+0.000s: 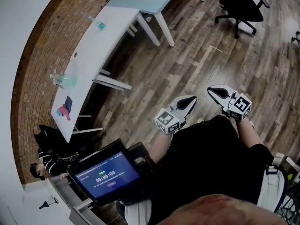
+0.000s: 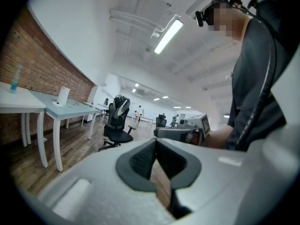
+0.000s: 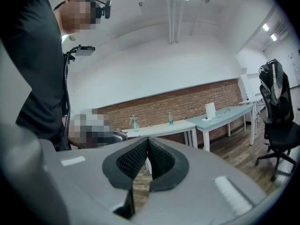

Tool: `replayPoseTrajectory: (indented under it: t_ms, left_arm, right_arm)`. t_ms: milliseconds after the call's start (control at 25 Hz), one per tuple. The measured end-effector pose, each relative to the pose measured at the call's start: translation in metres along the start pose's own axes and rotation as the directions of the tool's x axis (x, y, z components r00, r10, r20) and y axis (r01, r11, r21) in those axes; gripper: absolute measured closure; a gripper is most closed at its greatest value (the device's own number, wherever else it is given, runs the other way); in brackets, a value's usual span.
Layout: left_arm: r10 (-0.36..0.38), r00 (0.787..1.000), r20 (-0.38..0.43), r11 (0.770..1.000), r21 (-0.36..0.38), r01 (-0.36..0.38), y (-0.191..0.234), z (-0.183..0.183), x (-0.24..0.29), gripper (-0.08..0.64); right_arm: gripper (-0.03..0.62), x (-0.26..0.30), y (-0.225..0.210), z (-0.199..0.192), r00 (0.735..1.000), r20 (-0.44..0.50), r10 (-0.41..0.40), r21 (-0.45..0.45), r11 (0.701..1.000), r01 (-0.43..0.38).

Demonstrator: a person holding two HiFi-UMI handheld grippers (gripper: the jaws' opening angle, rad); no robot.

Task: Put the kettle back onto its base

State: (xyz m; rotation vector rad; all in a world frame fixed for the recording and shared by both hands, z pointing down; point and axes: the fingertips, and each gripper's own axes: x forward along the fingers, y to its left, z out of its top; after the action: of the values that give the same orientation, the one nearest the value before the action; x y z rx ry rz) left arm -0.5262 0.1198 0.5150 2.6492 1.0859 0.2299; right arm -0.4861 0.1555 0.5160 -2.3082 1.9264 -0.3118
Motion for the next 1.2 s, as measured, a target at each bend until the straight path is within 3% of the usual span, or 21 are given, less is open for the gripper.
replayPoseTrajectory:
  t_ms: [160,520,760,1200]
  left_arm:
    - [0.021,1.0,0.011,0.999,-0.026,-0.021,0.001,-0.006,-0.003,0.558]
    - [0.001,1.0,-0.032,0.999,-0.038,-0.002,0.02,-0.008,0.015,0.558]
    - [0.014,0.998,-0.066,1.0,-0.014,-0.015,0.053,0.006,0.048,0.557]
    - [0.044,0.998,-0.037,0.999,0.013,-0.044,0.117,0.049,0.14,0.557]
  right_arm:
    - [0.589,-0.001,0.005,-0.009,1.0,-0.022,0.02,0.004,1.0,-0.02]
    - [0.589,0.001,-0.029,-0.004,1.0,0.016,-0.027,0.039,0.999,0.026]
    - [0.589,0.013,-0.077,0.0,0.998,0.057,-0.037,0.102,0.994,0.031]
    - [0.589,0.03,-0.189,0.043,0.998,0.059,0.037,0.049,0.998,-0.04]
